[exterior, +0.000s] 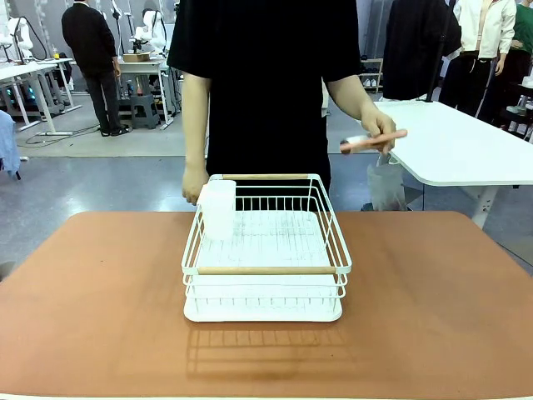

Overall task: Clean the table.
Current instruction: Pick up the Lint Roller when the human hands it over.

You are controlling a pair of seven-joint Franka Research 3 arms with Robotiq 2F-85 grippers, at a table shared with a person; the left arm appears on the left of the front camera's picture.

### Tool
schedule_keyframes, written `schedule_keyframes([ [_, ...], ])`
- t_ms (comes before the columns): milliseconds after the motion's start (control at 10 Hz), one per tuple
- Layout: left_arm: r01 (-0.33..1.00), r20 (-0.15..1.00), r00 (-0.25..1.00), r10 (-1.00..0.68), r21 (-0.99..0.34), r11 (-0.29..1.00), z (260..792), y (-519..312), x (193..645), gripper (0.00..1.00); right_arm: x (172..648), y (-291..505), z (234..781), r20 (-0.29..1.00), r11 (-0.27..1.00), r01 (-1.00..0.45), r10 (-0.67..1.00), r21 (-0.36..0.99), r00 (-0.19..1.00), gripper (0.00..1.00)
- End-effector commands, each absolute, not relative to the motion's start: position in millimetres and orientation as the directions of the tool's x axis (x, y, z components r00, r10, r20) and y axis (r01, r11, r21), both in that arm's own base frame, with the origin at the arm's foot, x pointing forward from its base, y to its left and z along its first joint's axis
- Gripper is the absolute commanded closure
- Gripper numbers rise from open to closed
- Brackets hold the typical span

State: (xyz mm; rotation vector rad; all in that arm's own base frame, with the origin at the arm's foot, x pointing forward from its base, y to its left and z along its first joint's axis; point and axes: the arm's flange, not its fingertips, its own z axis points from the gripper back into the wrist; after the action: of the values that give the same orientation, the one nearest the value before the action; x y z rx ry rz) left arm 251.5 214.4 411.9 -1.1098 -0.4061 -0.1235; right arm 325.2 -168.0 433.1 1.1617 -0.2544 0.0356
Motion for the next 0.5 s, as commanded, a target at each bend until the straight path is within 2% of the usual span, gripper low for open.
schedule_keyframes([
  [0,0.325,0.403,0.909,0.101,-0.84,0.435,412.4,214.2,248.0,0.0,325.4,-167.5,433.7,0.238,0.386,-0.18,-0.107,0.905,0.965,0.0],
  [400,0.325,0.403,0.909,0.101,-0.84,0.435,412.4,214.2,248.0,0.0,325.4,-167.5,433.7,0.238,0.386,-0.18,-0.107,0.905,0.965,0.0],
])
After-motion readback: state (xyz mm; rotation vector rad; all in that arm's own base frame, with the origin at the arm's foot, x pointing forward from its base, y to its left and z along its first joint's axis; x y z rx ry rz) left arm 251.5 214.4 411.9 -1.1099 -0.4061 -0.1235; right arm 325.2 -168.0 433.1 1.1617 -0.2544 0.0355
